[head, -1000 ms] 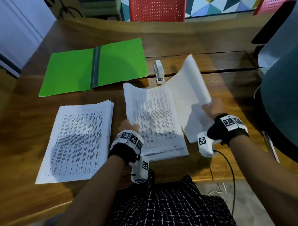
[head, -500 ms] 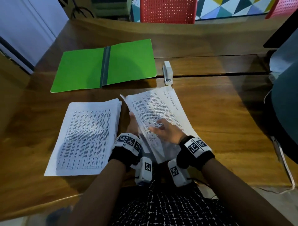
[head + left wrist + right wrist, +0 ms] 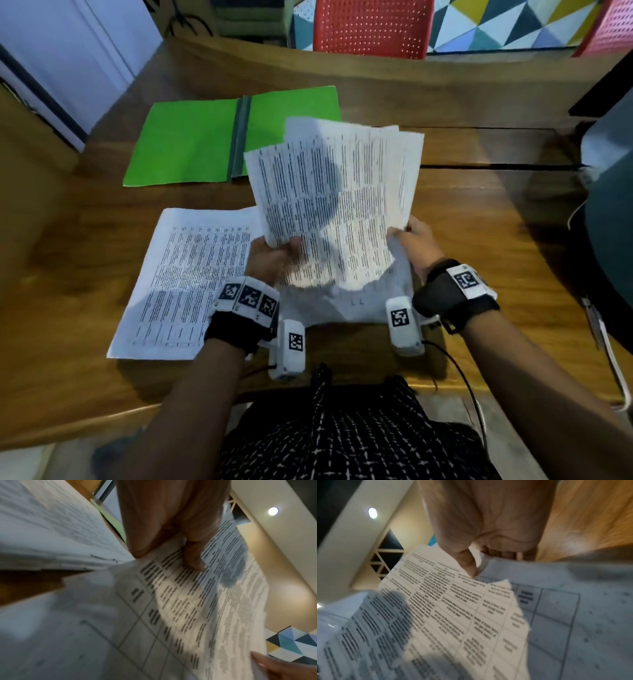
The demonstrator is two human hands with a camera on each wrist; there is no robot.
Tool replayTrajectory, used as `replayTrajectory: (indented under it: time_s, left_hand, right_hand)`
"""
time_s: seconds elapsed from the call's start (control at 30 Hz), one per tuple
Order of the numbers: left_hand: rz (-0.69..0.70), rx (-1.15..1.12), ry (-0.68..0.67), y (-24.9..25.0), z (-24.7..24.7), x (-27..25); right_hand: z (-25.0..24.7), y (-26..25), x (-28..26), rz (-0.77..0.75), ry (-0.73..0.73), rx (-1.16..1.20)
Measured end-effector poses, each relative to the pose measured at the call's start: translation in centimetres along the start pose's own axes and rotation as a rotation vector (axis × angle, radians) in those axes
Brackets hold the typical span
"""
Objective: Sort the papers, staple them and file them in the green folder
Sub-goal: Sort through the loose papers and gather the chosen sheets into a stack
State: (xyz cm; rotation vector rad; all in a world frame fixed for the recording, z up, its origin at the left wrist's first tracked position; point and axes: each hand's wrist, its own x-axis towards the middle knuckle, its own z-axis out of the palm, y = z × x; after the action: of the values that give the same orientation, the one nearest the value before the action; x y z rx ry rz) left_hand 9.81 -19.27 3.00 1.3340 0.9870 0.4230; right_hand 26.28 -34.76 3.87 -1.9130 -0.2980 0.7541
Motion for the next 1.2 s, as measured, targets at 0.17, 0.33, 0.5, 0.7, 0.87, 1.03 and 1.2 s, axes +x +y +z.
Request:
replayTrajectory:
  time_s: [0.17, 0.33, 0.5, 0.7, 0.87, 1.03, 1.2]
  left_hand:
    - [0.272, -0.129, -0.017, 4.8, -2.0, -0.4]
    - [0.464, -0.217, -0.028, 7.1, -3.5, -0.8]
    - [0.462, -0.211, -0.165, 6.9, -3.9, -1.3]
    - [0.389, -0.06, -0.262, 4.5, -2.3, -1.2]
    - [0.274, -0.023, -0.144, 6.2, -3.8, 0.2]
    - [0.304, 0.077, 0.086, 8.8, -8.7, 2.6]
    - [0.099, 0.26, 0.14, 5.9, -14.6, 4.9]
  right_hand:
    - [1.0, -5.0, -3.4, -0.515, 0.245, 0.153]
    - [1.9, -6.4, -6.4, -0.686, 0.243, 0.305]
    - [3.4, -5.4, -7.5, -0.611, 0.287, 0.31]
    - [4.9, -3.7, -7.8, -0.553, 0.356, 0.31]
    - [7.0, -4.2, -7.5, -0.485, 0.363, 0.257]
    - [11.5, -4.4, -7.2, -0.362, 0.251, -0.045]
    - [17.0, -4.5, -6.2, -0.194, 0.184, -0.234]
